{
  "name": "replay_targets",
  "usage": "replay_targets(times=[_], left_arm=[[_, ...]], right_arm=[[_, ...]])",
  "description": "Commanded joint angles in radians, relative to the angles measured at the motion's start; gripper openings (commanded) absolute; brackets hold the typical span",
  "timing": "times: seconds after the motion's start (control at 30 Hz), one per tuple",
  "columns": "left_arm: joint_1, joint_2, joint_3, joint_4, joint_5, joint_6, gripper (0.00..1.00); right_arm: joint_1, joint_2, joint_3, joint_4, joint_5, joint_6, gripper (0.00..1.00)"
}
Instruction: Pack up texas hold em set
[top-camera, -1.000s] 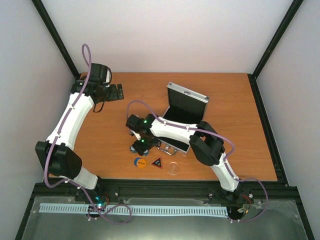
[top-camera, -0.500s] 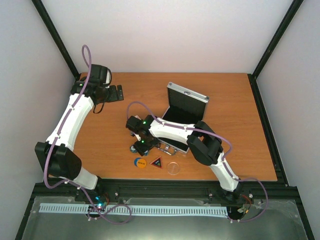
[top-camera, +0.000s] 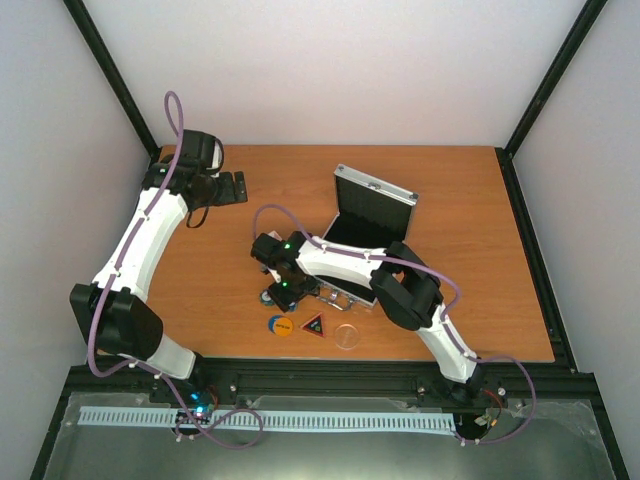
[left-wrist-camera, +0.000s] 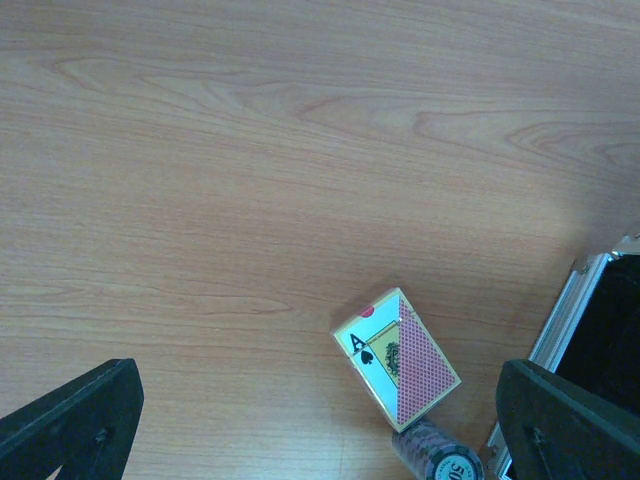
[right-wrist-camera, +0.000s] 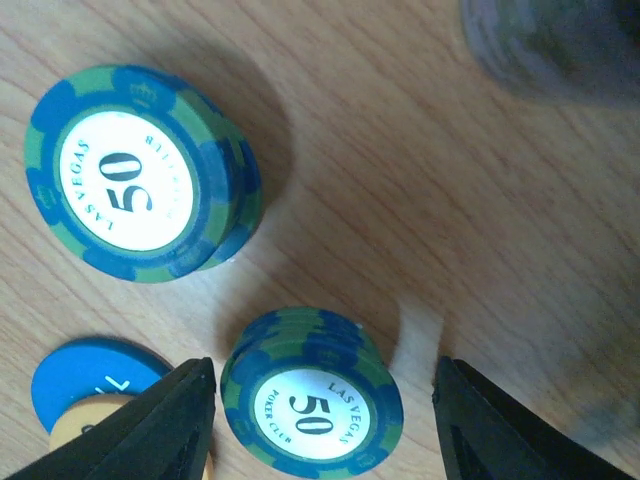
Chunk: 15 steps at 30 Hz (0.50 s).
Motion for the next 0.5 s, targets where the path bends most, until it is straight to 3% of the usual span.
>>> replay_targets(times=[0.0, 0.47], left_arm=[[0.002, -0.030, 0.000, 0.010, 0.002, -0.008, 1.00], [0.002, -0.031, -0.012, 0.008, -0.001, -0.005, 1.00]], right_arm=[[0.005, 0.030, 0.024, -0.005, -0.005, 0.008, 0.60], [0.043, 0.027, 0.013, -0.047, 0.020, 0.012, 0.56]])
